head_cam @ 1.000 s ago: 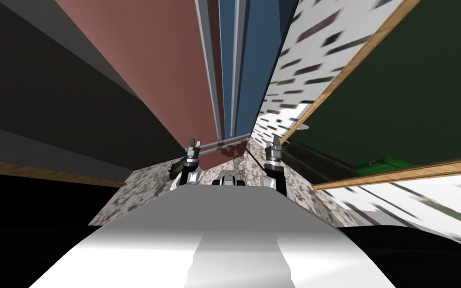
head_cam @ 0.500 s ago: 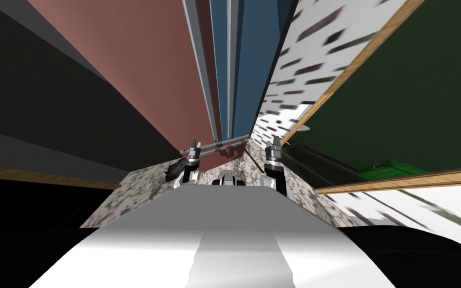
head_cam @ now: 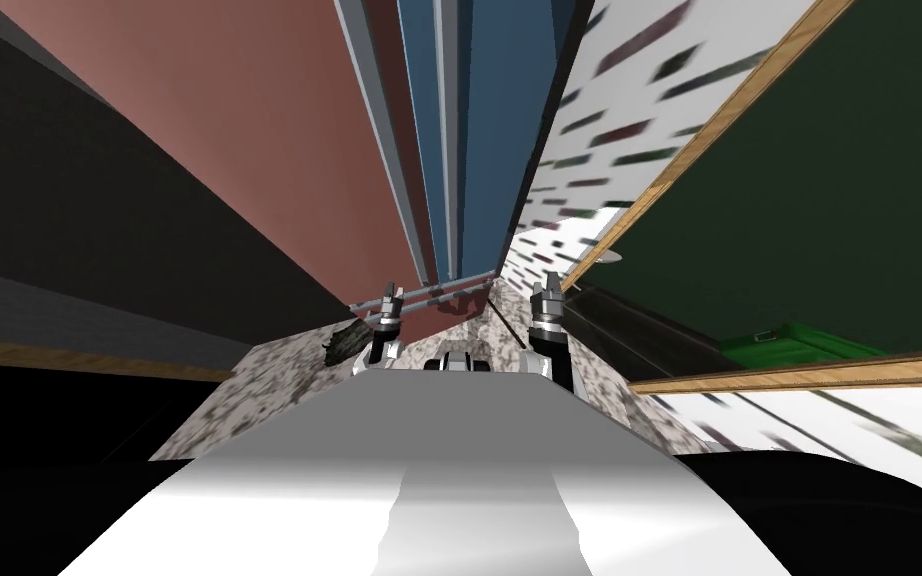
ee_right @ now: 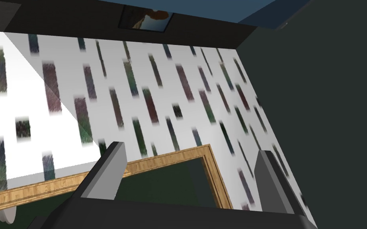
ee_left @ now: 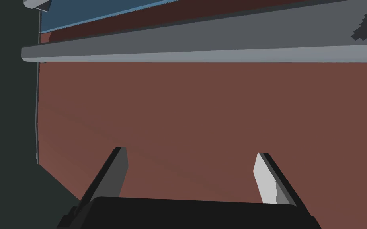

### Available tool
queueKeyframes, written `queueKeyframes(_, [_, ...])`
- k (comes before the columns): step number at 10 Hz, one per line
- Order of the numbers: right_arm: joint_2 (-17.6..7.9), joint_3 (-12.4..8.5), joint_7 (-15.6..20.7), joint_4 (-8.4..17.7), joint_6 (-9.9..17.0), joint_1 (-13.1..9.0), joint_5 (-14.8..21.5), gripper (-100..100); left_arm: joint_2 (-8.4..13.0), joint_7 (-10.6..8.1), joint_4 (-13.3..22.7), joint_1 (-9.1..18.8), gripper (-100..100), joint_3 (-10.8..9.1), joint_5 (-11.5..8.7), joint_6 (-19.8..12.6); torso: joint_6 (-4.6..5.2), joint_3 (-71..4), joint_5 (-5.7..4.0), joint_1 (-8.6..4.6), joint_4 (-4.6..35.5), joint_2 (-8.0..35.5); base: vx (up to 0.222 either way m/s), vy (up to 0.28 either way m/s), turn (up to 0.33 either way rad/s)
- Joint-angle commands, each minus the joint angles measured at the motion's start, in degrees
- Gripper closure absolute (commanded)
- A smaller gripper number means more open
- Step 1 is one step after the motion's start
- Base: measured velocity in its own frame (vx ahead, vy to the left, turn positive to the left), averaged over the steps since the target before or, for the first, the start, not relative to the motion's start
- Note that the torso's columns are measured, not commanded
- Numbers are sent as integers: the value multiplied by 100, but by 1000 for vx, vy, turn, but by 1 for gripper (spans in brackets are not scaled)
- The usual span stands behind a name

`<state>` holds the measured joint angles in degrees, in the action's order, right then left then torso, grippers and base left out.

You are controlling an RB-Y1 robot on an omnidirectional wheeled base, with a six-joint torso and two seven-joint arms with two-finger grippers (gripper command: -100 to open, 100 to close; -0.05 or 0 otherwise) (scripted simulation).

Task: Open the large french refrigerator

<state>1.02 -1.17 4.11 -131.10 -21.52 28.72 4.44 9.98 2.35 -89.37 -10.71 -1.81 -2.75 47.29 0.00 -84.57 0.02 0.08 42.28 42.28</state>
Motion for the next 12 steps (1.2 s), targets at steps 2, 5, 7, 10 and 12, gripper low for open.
queueKeyframes(2, [0, 0, 0, 0, 0, 1, 0, 0, -33, -86, 655, 255, -100, -68, -14, 211, 1, -9, -6, -21, -4, -16, 96, -112, 17])
queueKeyframes(5, [0, 0, 0, 0, 0, 0, 0, 0, -65, -168, 1165, 492, -100, -131, -26, 418, 0, 6, 1, 4, 3, 10, 68, -87, 12])
queueKeyframes(7, [0, 0, 0, 0, 0, 0, 0, 0, -84, -209, 1446, 609, -100, -161, -32, 518, 0, 3, -1, -4, 2, 5, 62, -72, 13])
queueKeyframes(10, [0, 0, 0, 0, 0, 0, 0, 0, -105, -248, 1826, 723, -100, -191, -37, 615, 1, -1, -3, -16, 0, -2, 62, -77, 10])
queueKeyframes(12, [0, 0, 0, 0, 0, 0, 0, 0, -128, -286, 2106, 835, -100, -220, -43, 709, 25, -14, 4, -8, -10, -28, 54, -73, 36])
